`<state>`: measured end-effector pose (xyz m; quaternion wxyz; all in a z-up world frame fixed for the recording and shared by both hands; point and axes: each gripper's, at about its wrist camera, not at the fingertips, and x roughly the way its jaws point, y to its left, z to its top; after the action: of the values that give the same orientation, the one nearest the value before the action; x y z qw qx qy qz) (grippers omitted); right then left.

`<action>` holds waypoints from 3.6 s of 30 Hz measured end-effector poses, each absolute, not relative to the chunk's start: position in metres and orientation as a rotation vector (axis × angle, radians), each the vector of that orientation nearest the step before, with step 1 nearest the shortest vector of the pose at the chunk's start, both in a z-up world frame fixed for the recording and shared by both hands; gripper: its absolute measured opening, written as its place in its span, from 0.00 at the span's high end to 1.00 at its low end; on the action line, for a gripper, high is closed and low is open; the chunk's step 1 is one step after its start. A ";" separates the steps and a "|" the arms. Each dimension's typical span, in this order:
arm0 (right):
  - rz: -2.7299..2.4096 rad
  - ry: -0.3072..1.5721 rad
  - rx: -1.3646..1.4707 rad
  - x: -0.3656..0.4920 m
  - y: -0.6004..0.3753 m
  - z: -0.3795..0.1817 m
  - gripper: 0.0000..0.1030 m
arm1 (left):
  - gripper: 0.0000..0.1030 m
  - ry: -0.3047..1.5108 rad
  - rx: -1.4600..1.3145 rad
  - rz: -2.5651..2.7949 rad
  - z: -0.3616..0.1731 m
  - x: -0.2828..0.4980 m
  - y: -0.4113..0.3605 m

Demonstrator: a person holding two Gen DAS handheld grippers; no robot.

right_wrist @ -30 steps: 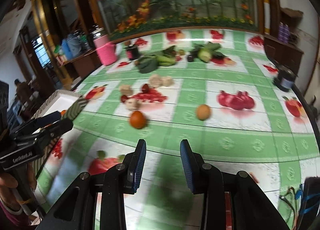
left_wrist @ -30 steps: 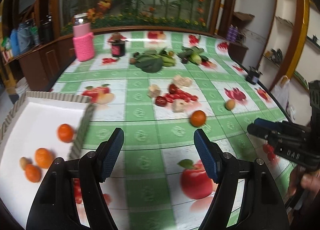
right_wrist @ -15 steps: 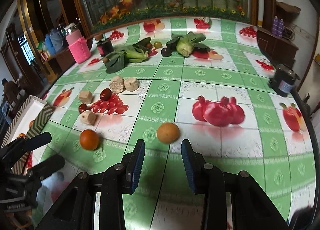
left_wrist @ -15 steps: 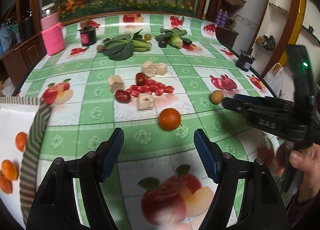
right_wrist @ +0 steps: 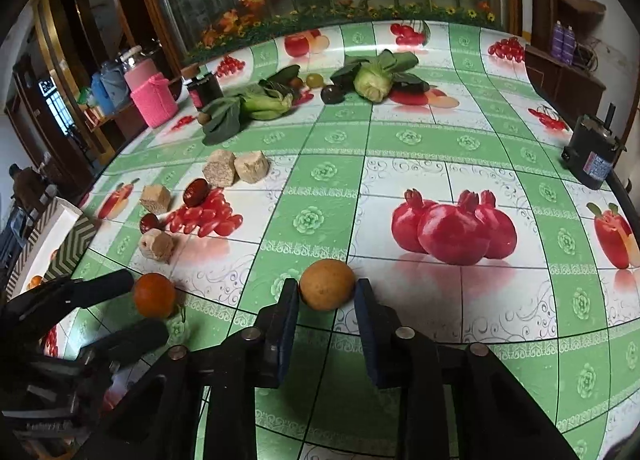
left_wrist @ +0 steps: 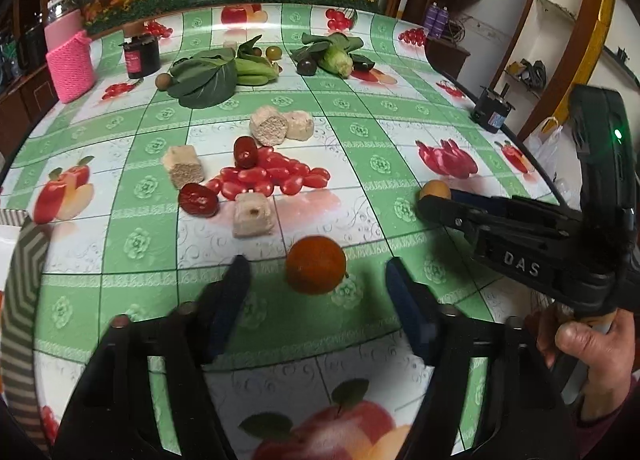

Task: Organize fruits
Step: 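Grasp an orange with the left tool while the right tool grasps a tan round fruit, then carry the orange and tan fruit into the white tray and open both tools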

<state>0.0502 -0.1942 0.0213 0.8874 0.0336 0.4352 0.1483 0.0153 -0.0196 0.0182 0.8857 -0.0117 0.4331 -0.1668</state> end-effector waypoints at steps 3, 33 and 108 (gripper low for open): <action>0.317 0.900 0.071 0.051 -0.194 0.020 0.73 | 0.71 0.905 -0.010 -0.338 0.014 0.019 -0.022; 0.557 0.803 0.079 -0.033 -0.092 0.066 0.73 | 0.71 0.762 0.042 -0.074 0.067 -0.077 0.092; 0.926 0.889 -0.423 -0.073 0.164 0.053 0.74 | 0.63 0.915 -0.079 0.252 0.035 -0.126 0.287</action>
<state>-0.0734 0.1642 0.0534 0.7802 -0.1957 0.4113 0.4287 -0.1260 0.2870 0.0350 0.8888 -0.0378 0.4404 0.1214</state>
